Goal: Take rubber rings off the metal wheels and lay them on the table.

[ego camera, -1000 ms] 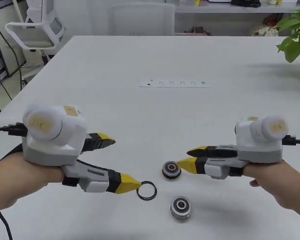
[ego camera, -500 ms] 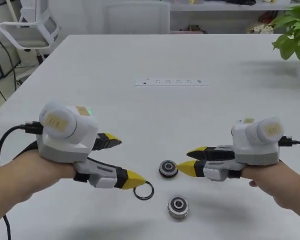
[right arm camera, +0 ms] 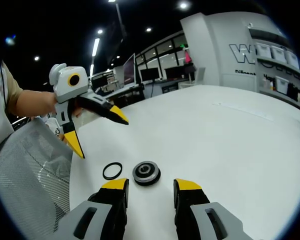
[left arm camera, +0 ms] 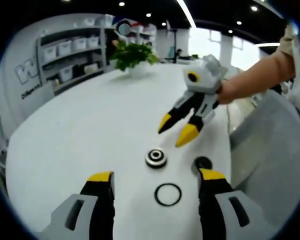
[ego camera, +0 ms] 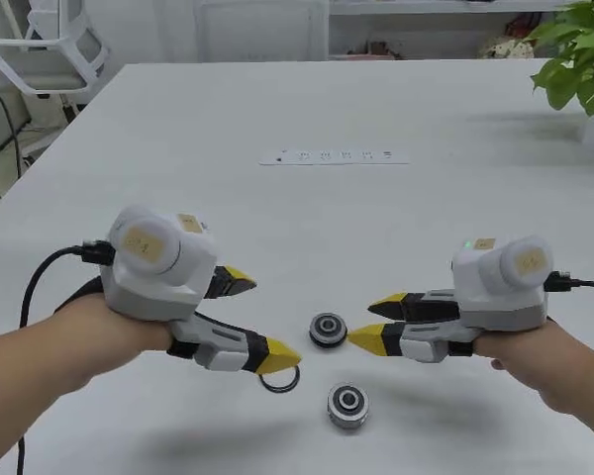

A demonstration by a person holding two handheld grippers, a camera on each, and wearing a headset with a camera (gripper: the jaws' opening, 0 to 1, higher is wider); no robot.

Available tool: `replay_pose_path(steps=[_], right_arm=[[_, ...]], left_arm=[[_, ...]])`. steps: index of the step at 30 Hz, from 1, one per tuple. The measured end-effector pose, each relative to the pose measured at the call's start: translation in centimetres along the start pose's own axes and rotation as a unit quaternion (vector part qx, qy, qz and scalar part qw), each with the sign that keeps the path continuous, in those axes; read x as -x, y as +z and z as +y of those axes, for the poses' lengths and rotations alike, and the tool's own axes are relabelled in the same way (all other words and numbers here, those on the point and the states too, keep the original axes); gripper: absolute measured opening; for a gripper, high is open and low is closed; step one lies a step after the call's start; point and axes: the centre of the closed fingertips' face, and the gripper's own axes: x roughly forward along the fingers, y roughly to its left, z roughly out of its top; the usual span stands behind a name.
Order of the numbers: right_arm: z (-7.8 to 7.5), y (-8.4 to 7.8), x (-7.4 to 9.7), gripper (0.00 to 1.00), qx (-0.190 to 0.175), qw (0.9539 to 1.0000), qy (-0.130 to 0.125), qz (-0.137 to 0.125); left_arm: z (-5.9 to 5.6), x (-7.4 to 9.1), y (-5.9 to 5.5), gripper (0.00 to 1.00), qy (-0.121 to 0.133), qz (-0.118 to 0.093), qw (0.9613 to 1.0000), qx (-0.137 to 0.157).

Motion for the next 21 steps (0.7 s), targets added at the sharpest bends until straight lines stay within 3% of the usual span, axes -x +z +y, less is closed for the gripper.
replay_pose_path(steps=[10,21], right_arm=[[-0.1,-0.4,-0.2,0.34,0.005,1.0,0.002,0.005],[-0.1,-0.6,-0.4,0.34,0.009,0.9999,0.004,0.009]], left_arm=[[0.4,-2.0,0.4,0.65,-0.01,0.008,0.9999,-0.009],[0.5,-3.8,-0.2,0.59,-0.017,0.025,0.9994,-0.014]])
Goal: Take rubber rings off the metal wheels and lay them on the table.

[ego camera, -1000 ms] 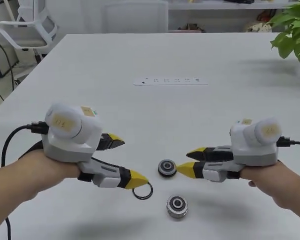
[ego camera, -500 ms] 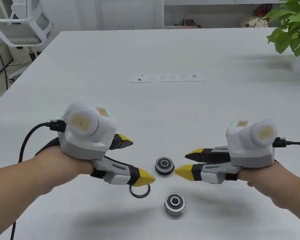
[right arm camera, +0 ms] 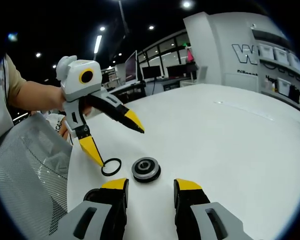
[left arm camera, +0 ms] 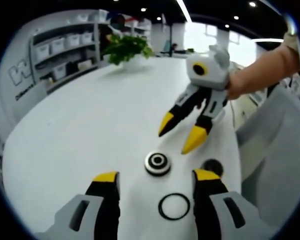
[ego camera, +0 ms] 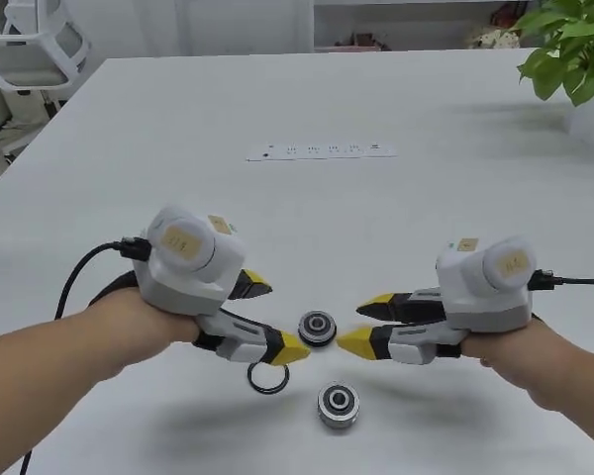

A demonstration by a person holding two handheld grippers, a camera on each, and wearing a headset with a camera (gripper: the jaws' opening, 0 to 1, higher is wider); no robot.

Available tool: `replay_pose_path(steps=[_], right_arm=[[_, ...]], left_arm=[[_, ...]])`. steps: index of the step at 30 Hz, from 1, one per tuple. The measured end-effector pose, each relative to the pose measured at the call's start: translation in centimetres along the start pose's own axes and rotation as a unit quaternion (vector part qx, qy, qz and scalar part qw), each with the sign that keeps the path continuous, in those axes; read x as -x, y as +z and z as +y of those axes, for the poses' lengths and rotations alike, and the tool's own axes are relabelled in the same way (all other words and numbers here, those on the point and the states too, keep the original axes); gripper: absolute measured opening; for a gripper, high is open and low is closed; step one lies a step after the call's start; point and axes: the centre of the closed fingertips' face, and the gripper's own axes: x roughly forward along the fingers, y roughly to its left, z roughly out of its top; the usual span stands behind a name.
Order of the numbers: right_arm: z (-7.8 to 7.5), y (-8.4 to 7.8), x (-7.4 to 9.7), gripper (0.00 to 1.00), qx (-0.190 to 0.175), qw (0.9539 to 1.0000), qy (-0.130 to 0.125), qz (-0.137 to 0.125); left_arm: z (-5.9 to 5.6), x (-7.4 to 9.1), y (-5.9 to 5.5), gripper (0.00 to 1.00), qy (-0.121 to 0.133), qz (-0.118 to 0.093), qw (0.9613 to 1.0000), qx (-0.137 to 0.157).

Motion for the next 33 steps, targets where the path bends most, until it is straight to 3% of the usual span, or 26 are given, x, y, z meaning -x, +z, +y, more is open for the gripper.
replay_pose_path(steps=[11,19,33], right_arm=[[0.3,-0.4,-0.4,0.34,0.004,1.0,0.006,0.006],[0.5,-0.6,-0.6,0.34,0.004,0.9999,0.008,0.007],[0.1,-0.8,-0.4,0.34,0.002,1.0,0.005,0.007]], left_arm=[[-0.4,-1.3,0.0,0.53,-0.007,0.005,0.9999,-0.01],[-0.4,-2.0,0.3,0.44,-0.01,0.001,0.9999,-0.002],[-0.7,-3.0,0.5,0.27,-0.016,0.007,0.9997,-0.02]])
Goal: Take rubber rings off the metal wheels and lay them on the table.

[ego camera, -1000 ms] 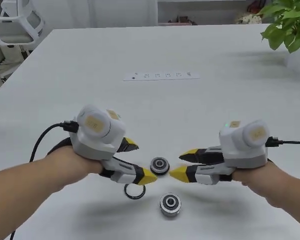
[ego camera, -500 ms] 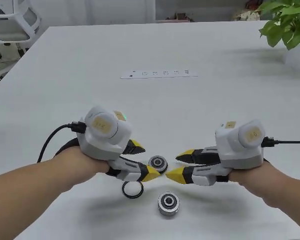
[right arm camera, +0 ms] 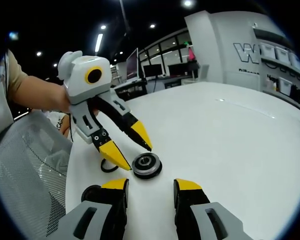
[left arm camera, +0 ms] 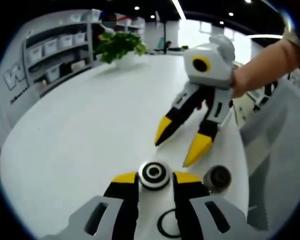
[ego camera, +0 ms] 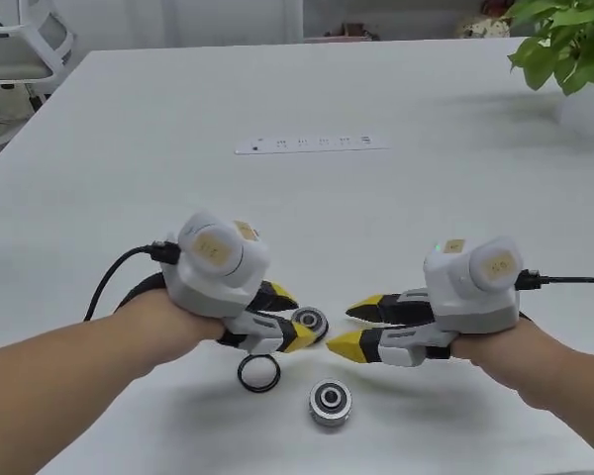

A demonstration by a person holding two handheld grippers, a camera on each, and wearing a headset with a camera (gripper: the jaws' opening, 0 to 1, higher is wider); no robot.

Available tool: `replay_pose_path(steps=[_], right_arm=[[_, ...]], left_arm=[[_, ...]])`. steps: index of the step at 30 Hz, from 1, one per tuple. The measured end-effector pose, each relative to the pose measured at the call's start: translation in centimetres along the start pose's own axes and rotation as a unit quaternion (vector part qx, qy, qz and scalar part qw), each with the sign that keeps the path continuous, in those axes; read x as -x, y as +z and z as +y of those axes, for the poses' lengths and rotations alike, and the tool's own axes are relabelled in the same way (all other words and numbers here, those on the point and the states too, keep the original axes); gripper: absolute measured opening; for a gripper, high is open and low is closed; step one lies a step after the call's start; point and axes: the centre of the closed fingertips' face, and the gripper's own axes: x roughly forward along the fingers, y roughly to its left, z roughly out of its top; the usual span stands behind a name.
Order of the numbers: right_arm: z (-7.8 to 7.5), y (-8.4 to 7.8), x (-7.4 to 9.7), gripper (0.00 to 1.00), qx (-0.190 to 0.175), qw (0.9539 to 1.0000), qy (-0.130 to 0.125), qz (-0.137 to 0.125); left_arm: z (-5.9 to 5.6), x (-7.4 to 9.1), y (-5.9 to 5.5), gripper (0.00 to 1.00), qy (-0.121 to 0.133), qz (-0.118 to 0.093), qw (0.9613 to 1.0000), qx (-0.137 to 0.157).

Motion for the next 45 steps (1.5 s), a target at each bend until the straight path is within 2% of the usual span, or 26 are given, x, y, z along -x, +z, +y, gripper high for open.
replay_pose_path(steps=[5,12,16,25,31,35,39,45], right_arm=[[-0.1,-0.1,0.0,0.34,-0.002,1.0,-0.001,0.0],[-0.1,0.0,-0.1,0.34,0.0,1.0,0.0,-0.002],[0.0,0.1,-0.2,0.33,0.002,1.0,0.002,-0.002],[0.4,0.7,-1.3,0.33,0.012,0.9999,0.007,-0.005],[0.7,0.5,-2.4,0.32,0.03,0.9995,0.008,0.007],[0.7,0.6,-2.8,0.32,0.03,0.9995,0.006,0.007],[0.7,0.4,-2.9,0.26,0.028,0.9995,0.008,0.013],[0.7,0.2,-2.7,0.23,0.019,0.9997,0.005,0.011]], left_arm=[[0.0,-0.3,-0.1,0.21,-0.001,0.005,1.0,-0.008],[-0.1,-0.4,0.0,0.17,-0.001,0.002,1.0,0.004],[0.3,-0.5,0.0,0.14,0.008,0.003,0.9999,0.01],[0.2,-0.4,0.1,0.13,0.013,0.001,0.9999,0.011],[0.1,-0.3,0.0,0.13,0.018,0.0,0.9997,0.017],[0.1,-0.3,0.0,0.13,0.02,-0.001,0.9996,0.018],[0.1,-0.3,0.0,0.13,0.021,-0.003,0.9995,0.021],[0.2,-0.4,-0.1,0.13,0.022,-0.004,0.9995,0.024]])
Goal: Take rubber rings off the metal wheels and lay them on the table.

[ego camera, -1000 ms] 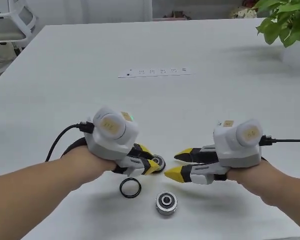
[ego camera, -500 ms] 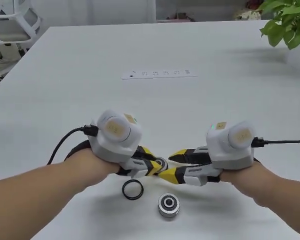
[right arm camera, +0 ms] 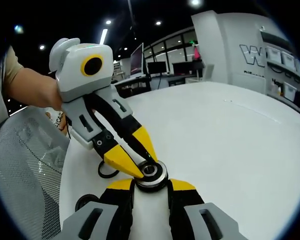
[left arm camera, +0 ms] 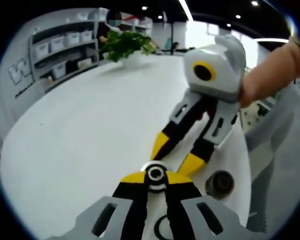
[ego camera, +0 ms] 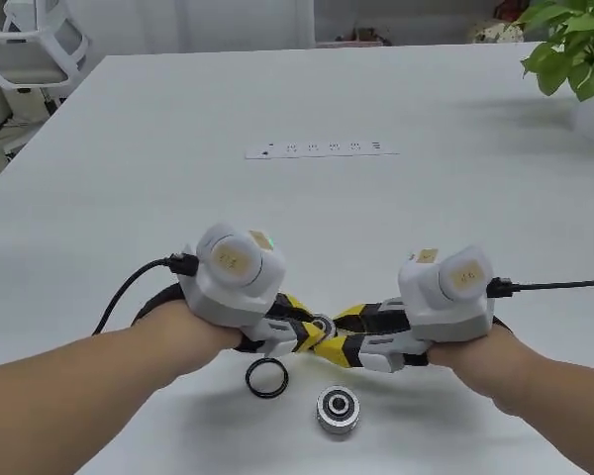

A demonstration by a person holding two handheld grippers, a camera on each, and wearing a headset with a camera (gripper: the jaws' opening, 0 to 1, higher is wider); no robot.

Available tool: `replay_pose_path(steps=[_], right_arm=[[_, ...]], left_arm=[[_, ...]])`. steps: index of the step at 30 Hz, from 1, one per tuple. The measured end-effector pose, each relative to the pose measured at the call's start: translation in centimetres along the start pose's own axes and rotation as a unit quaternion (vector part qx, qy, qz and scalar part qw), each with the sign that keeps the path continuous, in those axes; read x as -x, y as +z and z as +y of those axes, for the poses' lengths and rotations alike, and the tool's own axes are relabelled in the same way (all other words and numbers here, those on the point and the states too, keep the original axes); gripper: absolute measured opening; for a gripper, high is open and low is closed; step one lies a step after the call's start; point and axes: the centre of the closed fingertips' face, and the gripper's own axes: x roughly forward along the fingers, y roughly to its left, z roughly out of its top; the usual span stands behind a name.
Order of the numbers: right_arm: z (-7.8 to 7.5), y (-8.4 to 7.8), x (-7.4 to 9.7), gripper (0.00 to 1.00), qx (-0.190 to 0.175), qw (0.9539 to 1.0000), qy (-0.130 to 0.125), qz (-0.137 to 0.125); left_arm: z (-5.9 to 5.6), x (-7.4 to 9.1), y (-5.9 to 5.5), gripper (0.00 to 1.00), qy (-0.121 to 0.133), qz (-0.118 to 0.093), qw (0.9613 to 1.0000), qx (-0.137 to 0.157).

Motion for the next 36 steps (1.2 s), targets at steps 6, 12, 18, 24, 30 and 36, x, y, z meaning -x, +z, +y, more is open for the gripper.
replay_pose_path(steps=[6,12,18,24,30,36], right_arm=[[0.02,-0.13,0.42,0.2,0.004,1.0,-0.004,0.002],[0.01,-0.21,0.54,0.17,0.007,0.9999,-0.006,0.007],[0.01,-0.25,0.64,0.14,0.007,0.9999,-0.006,0.01],[0.03,-0.35,0.74,0.11,0.018,0.9996,-0.007,0.02],[0.02,-0.4,0.71,0.1,0.024,0.9992,-0.009,0.032],[-0.22,-0.61,1.0,0.0,-0.004,0.9992,-0.014,0.037]], left_arm=[[0.04,-0.04,0.0,0.13,0.0,-0.001,1.0,0.001],[0.06,-0.1,-0.01,0.13,0.001,0.0,1.0,0.003],[0.1,-0.16,0.01,0.13,0.002,0.0,1.0,0.006],[0.05,-0.15,0.01,0.13,0.004,0.0,0.9999,0.009],[0.03,-0.15,0.03,0.13,0.006,0.003,0.9999,0.01],[-0.03,-0.1,0.01,0.13,0.008,0.003,0.9999,0.01]])
